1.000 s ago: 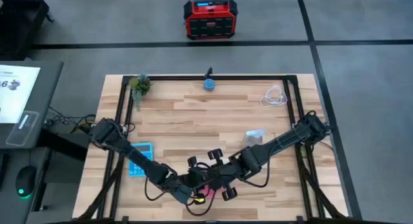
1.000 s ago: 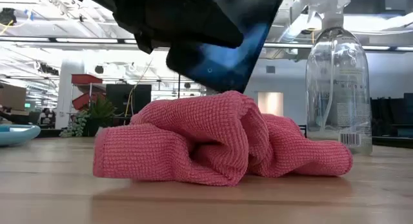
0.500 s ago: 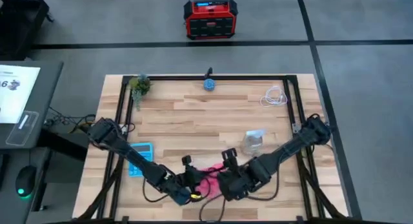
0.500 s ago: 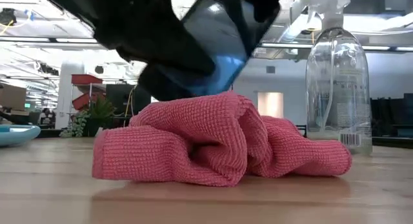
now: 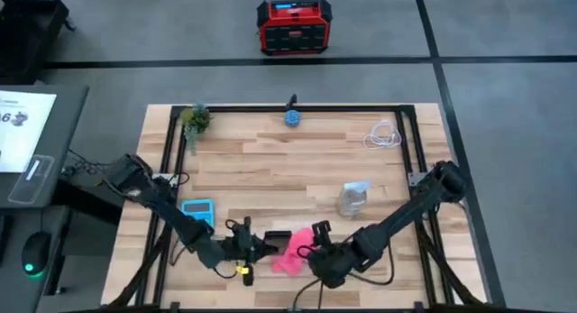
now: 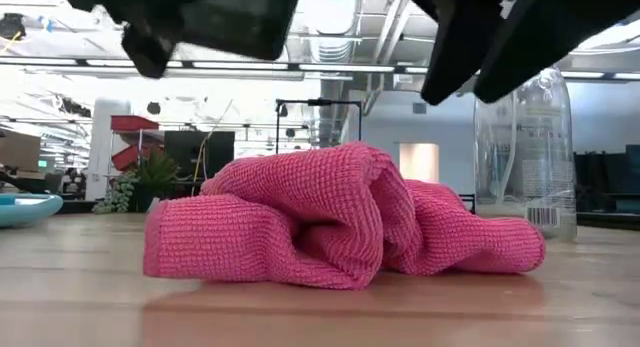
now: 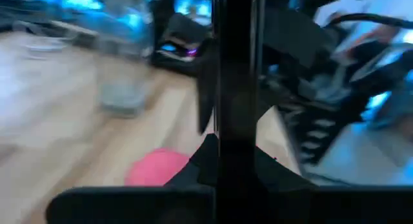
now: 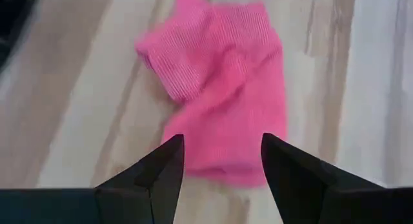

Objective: Apply microfiber cloth
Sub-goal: Spray the front of the black cellphone using transparent spray bottle

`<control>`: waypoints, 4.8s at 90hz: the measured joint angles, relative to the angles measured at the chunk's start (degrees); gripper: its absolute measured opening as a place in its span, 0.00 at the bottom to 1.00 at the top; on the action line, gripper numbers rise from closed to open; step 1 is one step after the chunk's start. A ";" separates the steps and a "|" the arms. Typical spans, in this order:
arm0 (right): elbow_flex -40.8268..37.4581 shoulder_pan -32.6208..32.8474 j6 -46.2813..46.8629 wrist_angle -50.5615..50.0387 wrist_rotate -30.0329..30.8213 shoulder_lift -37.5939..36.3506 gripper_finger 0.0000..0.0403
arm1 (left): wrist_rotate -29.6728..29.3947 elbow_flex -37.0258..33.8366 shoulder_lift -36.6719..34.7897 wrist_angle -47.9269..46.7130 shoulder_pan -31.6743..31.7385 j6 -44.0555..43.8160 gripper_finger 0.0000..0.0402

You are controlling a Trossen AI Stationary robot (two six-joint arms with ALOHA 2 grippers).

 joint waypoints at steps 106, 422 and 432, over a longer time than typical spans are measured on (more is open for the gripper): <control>-18.23 2.40 -0.81 27.84 10.92 -15.27 0.42 | -1.21 -5.79 -12.81 -21.56 5.37 -16.51 0.01; -6.62 -1.32 12.71 0.69 16.93 -18.45 0.70 | -15.13 -1.76 3.56 -23.00 9.14 -23.44 0.02; -6.62 -1.42 12.71 2.61 20.13 -16.58 0.67 | -15.05 -1.76 3.56 -23.01 9.08 -23.43 0.02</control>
